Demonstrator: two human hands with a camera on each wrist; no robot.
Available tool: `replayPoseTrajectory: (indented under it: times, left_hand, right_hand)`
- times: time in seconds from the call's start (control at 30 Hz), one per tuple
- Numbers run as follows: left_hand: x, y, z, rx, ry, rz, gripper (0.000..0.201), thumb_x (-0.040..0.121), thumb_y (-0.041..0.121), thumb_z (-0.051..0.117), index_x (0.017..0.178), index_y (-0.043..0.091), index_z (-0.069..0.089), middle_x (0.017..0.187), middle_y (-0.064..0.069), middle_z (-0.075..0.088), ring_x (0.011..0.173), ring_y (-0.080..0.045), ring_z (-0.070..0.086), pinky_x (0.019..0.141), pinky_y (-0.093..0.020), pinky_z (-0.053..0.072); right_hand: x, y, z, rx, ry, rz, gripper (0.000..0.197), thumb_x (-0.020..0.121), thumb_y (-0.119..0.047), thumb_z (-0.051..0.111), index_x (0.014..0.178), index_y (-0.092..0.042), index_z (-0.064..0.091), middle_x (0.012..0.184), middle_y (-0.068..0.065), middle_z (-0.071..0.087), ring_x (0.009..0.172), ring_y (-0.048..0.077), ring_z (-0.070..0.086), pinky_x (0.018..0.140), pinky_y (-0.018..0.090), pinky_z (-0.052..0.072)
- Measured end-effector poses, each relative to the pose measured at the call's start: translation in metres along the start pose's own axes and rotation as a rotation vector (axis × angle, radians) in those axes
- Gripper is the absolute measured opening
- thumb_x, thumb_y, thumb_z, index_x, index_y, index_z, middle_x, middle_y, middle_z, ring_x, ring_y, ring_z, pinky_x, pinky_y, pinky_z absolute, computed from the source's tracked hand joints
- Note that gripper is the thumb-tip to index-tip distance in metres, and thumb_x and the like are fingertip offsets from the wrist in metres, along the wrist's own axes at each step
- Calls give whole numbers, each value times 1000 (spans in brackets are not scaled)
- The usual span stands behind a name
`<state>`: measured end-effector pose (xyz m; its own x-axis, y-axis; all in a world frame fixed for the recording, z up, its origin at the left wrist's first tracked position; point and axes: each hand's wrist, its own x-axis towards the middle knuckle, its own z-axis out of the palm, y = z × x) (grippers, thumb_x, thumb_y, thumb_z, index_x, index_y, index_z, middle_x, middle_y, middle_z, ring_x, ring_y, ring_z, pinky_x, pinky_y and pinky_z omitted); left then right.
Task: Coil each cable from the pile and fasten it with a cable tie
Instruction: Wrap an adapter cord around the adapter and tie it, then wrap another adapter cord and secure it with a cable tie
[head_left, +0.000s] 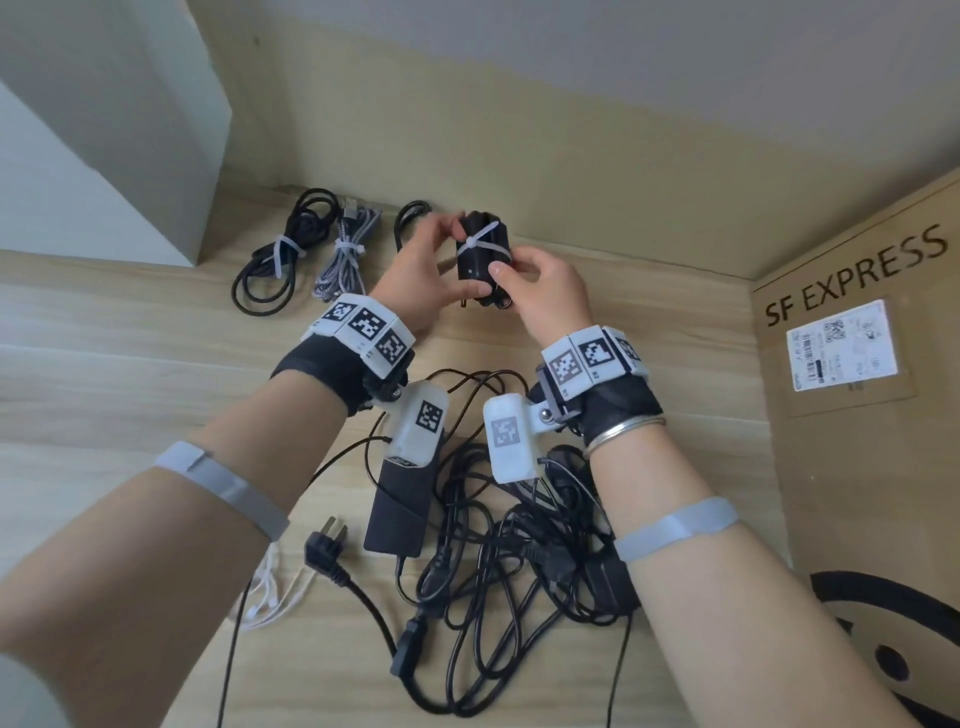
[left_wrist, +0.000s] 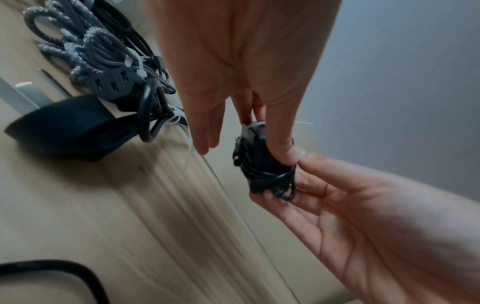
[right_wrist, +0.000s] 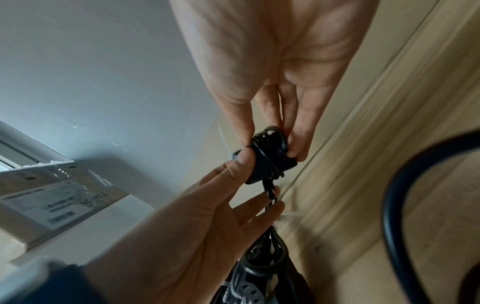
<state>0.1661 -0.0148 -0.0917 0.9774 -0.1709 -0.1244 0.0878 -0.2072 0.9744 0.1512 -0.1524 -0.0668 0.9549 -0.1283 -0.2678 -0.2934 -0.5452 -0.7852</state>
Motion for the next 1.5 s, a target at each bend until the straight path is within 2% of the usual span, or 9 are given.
replayPoseTrajectory:
  times: [0.1, 0.2, 0.27, 0.37, 0.53, 0.73, 0.93, 1.23, 1.5]
  left_hand:
    - [9, -8, -1, 157, 50, -21, 42, 75, 11, 74, 103, 12, 43, 128, 4, 50, 116, -12, 51, 96, -21, 43]
    - [14, -13, -2, 357, 124, -32, 43, 76, 15, 73, 112, 10, 52, 118, 3, 52, 91, -9, 55, 75, -5, 40]
    - [16, -15, -2, 401, 138, -37, 42, 77, 13, 72, 114, 9, 54, 118, -1, 54, 82, -10, 57, 73, -11, 43]
    - [18, -18, -4, 365, 123, -100, 39, 80, 7, 67, 117, 12, 55, 119, -2, 60, 91, -14, 63, 85, -25, 50]
    - [20, -16, -3, 355, 90, -164, 52, 84, 0, 55, 134, 14, 46, 128, -5, 58, 104, -18, 62, 98, -34, 47]
    - [19, -15, -4, 388, 34, -203, 55, 86, 0, 49, 138, 13, 41, 128, -9, 58, 117, -19, 56, 95, -21, 38]
    - [16, -7, -7, 388, 1, -254, 58, 89, 2, 43, 145, 13, 28, 134, -13, 52, 120, -23, 53, 97, -25, 40]
    - [2, 15, -9, 398, 14, -230, 57, 89, 4, 43, 143, 15, 31, 142, -8, 44, 130, -22, 43, 104, -36, 40]
    - [-22, 41, -9, 444, -13, -178, 54, 90, 7, 44, 142, 16, 35, 144, -5, 43, 128, -19, 45, 104, -30, 38]
  right_hand:
    - [12, 3, 4, -36, 6, -28, 33, 89, -29, 59, 118, -14, 62, 115, 1, 66, 108, 16, 59, 96, 31, 46]
    - [19, 7, 11, -85, -12, -38, 37, 89, -28, 59, 123, -13, 59, 122, 1, 62, 113, 16, 56, 91, 20, 40]
    - [23, 10, 15, -119, -25, -37, 40, 90, -28, 59, 127, -14, 55, 125, 1, 60, 116, 16, 54, 90, 20, 37]
    - [30, 12, 22, -168, -26, -44, 45, 90, -27, 60, 132, -14, 51, 129, 4, 57, 120, 20, 50, 96, 26, 36]
    - [38, 17, 31, -214, -54, -31, 51, 89, -23, 60, 136, -13, 46, 132, 7, 53, 119, 22, 48, 99, 27, 34]
    - [40, 19, 37, -252, -127, -1, 54, 90, -15, 57, 141, -14, 40, 138, 9, 49, 122, 26, 49, 106, 32, 35]
    - [34, 14, 32, -315, -167, -22, 52, 92, -16, 54, 142, -14, 38, 140, 6, 50, 126, 25, 47, 104, 28, 34]
    - [13, 2, 8, -287, -142, -21, 40, 93, -16, 53, 133, -16, 52, 133, -1, 56, 124, 14, 49, 95, 15, 31]
    - [-25, -14, -7, -272, -103, -62, 31, 92, -17, 53, 122, -18, 61, 124, -2, 61, 116, 13, 53, 88, 14, 32]
